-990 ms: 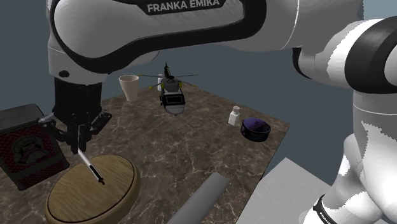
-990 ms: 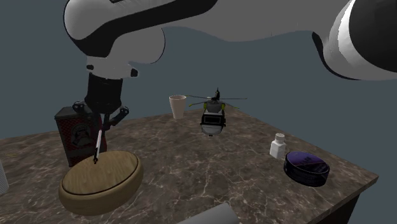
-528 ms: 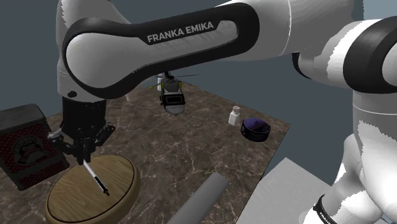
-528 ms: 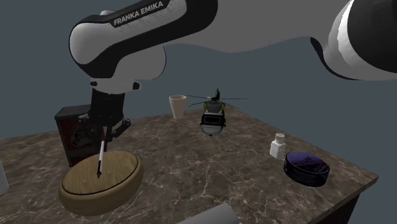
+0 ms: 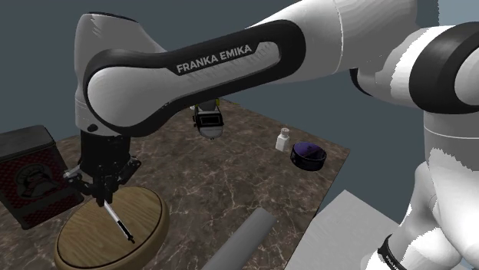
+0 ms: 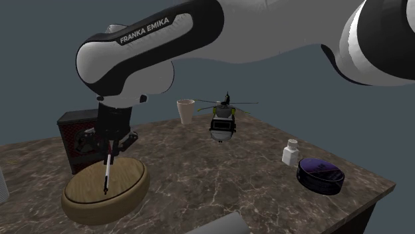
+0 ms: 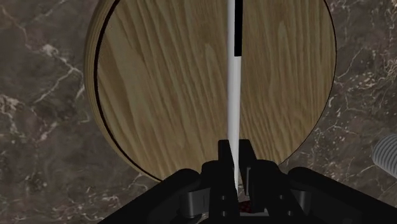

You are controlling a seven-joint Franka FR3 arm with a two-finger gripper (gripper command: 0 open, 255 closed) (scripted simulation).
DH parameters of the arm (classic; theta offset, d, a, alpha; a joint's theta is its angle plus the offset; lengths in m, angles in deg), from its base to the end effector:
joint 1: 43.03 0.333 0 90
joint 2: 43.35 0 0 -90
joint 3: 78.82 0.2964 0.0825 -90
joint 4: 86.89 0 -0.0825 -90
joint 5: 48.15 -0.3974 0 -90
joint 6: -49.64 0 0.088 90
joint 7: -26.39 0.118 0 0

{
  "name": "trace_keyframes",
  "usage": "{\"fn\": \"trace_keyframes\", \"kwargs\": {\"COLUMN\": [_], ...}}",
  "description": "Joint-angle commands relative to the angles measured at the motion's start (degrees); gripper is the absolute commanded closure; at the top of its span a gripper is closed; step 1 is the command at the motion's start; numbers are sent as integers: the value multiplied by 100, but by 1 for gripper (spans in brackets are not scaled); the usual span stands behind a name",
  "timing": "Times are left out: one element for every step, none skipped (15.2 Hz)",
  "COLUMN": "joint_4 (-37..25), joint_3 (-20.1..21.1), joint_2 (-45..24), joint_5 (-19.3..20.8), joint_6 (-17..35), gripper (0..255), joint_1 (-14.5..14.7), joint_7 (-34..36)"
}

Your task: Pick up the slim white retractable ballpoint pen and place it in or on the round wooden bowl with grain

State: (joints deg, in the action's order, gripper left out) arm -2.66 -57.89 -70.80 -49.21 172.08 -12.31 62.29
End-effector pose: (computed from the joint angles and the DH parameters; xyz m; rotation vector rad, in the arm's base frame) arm 0.4742 0.5370 0.4071 -2.8469 -0.3009 -0.0495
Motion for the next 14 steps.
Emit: {"fn": "trace_keyframes", "kwargs": {"joint_4": [2,2,1,1,1,1,1,1,1,-45,-102,-169,-228,-225], "joint_3": [0,0,0,0,0,0,0,0,0,10,20,27,33,33], "joint_2": [-1,-1,-1,-1,-1,-1,-1,-1,-1,92,180,261,321,323], "joint_5": [0,0,0,0,0,0,0,0,0,-29,-58,-84,-104,-105], "joint_6": [4,4,3,3,3,3,3,3,3,-136,-280,-427,-546,-545], "gripper": [255,255,255,0,0,0,0,0,0,0,0,0,0,0], "joint_1": [0,0,0,0,0,0,0,0,0,-33,-64,-94,-116,-116], "joint_7": [0,0,0,0,0,0,0,0,0,-16,-31,-45,-55,-56]}}
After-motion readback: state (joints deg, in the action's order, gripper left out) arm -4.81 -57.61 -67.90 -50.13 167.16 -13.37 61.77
